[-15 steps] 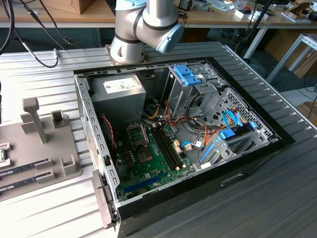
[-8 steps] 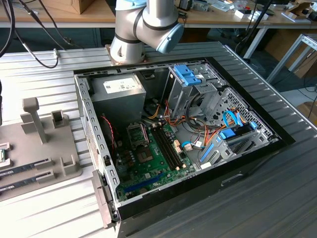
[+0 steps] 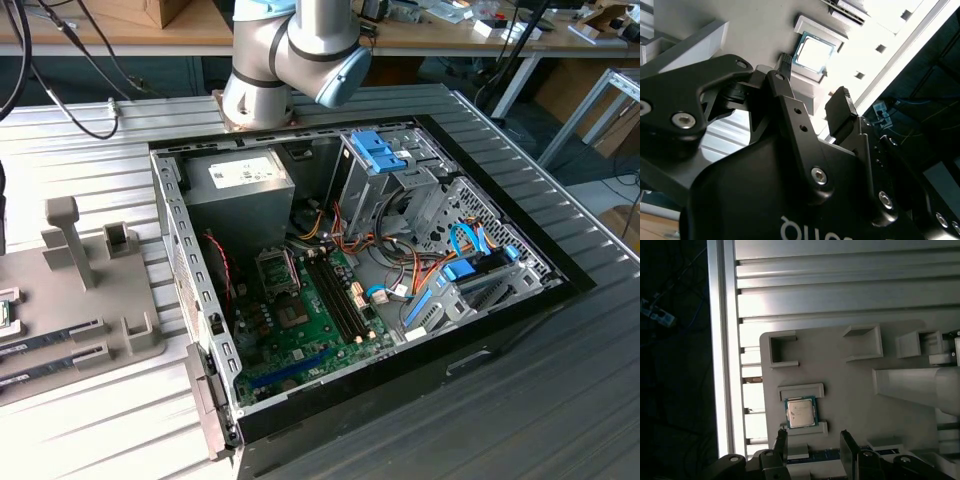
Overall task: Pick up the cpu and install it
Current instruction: 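Pick up the cpu and move it towards the insertion slot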
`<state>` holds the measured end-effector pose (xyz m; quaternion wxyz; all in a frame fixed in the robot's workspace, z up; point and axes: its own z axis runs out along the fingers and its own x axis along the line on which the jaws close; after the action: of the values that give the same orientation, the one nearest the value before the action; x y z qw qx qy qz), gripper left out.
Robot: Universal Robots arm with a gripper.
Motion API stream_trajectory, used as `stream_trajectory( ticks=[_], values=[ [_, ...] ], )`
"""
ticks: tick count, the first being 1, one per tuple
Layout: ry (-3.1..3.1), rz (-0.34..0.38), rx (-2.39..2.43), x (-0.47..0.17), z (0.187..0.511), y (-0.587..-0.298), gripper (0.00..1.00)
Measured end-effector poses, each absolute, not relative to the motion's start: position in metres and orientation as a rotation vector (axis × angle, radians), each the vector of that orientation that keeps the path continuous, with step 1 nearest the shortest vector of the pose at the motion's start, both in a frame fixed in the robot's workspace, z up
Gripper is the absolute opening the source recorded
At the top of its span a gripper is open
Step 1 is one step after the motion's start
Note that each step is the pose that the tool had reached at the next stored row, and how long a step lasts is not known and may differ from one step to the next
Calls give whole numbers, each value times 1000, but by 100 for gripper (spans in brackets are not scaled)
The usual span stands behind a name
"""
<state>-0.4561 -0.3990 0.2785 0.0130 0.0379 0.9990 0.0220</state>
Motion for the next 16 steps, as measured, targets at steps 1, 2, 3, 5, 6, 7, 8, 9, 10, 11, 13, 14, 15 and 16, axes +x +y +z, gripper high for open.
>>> stream_trajectory(
  ticks=[1,2,3,5,6,7,8,9,10,11,13,14,15,16],
  values=[
    [3113,69,118,-456,278,-399,54],
    [3113,69,118,-456,278,-399,54],
    [3113,69,118,-456,277,-399,54],
    [3113,69,118,-456,277,-399,54],
    [3113,69,118,-456,276,-399,54],
    [3113,69,118,-456,275,-399,54],
    [3113,69,118,-456,275,-399,54],
    [3113,69,118,-456,274,-399,54],
    [3113,69,118,-456,274,-399,54],
    [3113,69,118,-456,273,-399,54],
    [3113,69,118,-456,272,-399,54],
    [3113,69,118,-456,272,-399,54],
    [3113,69,118,-456,271,-399,54],
    [3113,69,118,-456,270,-399,54]
  ],
)
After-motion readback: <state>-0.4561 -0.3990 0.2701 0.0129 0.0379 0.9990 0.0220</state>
